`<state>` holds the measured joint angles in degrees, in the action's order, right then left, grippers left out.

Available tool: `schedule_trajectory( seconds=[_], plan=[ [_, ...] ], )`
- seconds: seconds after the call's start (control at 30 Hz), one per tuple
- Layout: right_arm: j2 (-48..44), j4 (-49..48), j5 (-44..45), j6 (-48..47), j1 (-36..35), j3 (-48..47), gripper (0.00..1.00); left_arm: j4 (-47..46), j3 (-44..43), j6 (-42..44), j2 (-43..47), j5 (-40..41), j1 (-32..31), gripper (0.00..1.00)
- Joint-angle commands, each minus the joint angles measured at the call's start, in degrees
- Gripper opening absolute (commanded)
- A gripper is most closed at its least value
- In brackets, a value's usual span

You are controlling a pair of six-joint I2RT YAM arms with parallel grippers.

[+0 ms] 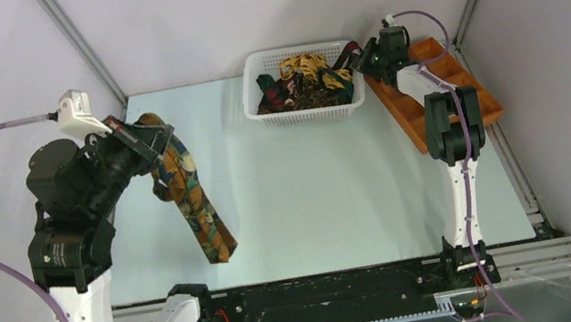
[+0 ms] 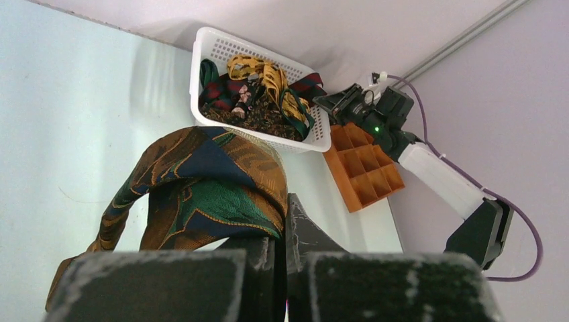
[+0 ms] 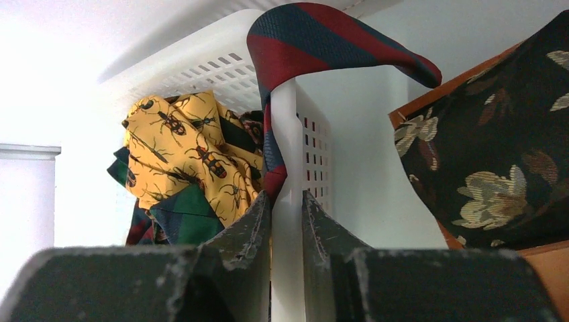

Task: Roll the ties
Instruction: Move the bin to the center of the board.

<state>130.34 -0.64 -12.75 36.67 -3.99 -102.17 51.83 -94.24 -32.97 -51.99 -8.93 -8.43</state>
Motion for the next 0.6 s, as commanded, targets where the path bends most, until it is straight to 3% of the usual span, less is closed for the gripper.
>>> schedule_trajectory(
  seconds=[0.0,0.17,0.2,0.33,0.57],
  plan=[
    [-1.3,-2.6,2.9,-0.3,0.8,-1.6,0.24,-5.5,1.1,-0.4,0.3,-3.6,0.5,0.0],
    [-7.2,-6.8,0.0,-1.9,1.1,4.4,0.53,-7.7,2.4,-0.4,-0.3,-5.0,0.4,0.0],
    [-9.6,-9.0,-0.3,-2.3,1.3,7.3,0.67,-7.8,2.5,-0.4,-0.5,-5.3,0.5,0.0],
    [-17.1,-12.0,-0.5,-2.9,1.4,14.6,0.95,-9.3,3.2,-0.4,-1.6,-5.2,0.4,0.0],
    [-29.0,-9.8,-0.4,-3.2,1.3,24.6,0.99,-13.8,5.4,-1.9,-2.5,-4.3,0.2,0.0]
  ],
)
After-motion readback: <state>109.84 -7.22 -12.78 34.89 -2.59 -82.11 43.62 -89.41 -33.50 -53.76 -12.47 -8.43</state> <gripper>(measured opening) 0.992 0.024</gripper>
